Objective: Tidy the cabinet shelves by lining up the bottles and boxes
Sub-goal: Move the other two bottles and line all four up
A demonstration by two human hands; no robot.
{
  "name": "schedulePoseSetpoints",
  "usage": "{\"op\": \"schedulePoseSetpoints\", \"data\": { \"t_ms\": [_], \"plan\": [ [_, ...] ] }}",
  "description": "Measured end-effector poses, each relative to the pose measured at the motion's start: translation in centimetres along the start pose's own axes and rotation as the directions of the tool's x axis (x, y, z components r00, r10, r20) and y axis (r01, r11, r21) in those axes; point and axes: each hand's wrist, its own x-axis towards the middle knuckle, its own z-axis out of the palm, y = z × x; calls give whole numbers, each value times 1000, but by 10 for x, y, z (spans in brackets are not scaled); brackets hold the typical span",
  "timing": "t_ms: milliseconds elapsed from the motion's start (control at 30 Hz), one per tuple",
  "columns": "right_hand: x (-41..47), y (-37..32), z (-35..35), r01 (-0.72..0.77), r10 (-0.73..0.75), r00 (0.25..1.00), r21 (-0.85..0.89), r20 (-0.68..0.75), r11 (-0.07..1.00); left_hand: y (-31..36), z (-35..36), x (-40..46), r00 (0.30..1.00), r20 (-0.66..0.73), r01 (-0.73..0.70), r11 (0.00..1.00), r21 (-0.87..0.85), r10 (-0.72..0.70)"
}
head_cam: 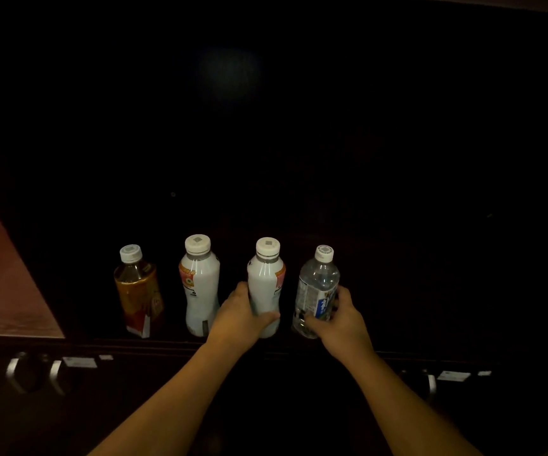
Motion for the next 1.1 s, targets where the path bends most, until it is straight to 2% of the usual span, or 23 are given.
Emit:
{"op": "schedulePoseSetpoints", "data": {
  "t_ms": [167, 400, 467, 567, 767, 1100],
  "plan": [
    [-8, -2, -2, 7, -6, 1000, -41, 28, 999, -3, -1, -8, 999, 49, -16, 998, 58, 13],
    [-41, -11, -4, -33, 32, 999, -197, -12, 980, -17, -19, -40, 995, 102, -47, 966, 255, 21],
    [-52, -16, 4, -20, 25, 999, -229, 20, 973, -22, -28, -53, 995, 98, -42, 955, 294, 14],
    [-64, -29, 21, 64, -31, 991, -257, 132, 964, -29, -46, -72, 999, 52, -21, 936, 352, 3],
    [-92, -72, 74, 324, -259, 930, -248, 260, 913, -57, -104, -111, 997, -75, 32, 886, 463, 3],
    [-139, -167, 198, 536, -412, 812, -249, 412, 807, -151, -247, -160, 969, -242, 147, 896, 420, -45]
  ]
}}
